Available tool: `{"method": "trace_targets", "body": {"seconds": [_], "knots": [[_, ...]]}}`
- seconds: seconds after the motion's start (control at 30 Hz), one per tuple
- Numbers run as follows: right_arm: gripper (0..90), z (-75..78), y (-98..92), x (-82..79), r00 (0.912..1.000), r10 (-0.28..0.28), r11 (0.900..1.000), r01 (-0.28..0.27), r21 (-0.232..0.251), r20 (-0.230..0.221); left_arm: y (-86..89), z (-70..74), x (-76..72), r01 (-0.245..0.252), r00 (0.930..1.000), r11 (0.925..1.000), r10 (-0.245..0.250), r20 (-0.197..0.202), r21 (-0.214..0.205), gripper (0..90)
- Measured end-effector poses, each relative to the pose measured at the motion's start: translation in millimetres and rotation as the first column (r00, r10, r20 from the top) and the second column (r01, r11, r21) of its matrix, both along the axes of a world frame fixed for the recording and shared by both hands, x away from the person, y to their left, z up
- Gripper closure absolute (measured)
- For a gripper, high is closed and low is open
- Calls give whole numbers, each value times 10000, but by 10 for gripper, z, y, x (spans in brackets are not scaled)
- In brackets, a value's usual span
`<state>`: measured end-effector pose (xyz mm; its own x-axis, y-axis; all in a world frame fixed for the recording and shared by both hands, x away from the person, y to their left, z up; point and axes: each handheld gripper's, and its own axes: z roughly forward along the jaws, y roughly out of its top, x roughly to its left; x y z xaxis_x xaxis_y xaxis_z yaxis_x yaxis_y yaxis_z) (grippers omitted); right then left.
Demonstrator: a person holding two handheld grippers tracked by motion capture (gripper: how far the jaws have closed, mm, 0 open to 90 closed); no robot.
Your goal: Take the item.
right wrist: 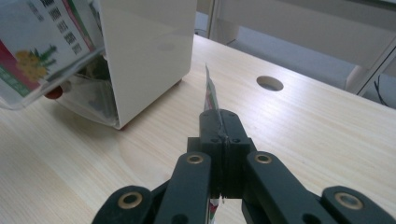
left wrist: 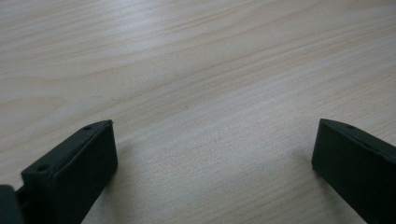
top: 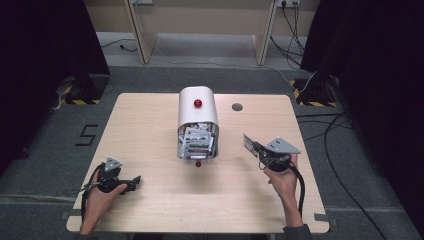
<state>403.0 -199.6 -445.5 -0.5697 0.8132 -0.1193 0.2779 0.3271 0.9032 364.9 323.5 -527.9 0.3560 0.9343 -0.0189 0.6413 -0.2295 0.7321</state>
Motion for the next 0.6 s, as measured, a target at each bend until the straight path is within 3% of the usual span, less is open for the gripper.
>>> {"method": "trace_targets", "body": {"seconds": [0.3,0.6], "knots": [[900,-201,85,79,9982,117,9994,-136,-318,-588,0,0,0,2,10000,10000,-2,0,2,0],[894,-325,26,141,9943,-4,10000,1,-20,-1065,0,0,0,2,10000,10000,-2,-1,4,0]]}}
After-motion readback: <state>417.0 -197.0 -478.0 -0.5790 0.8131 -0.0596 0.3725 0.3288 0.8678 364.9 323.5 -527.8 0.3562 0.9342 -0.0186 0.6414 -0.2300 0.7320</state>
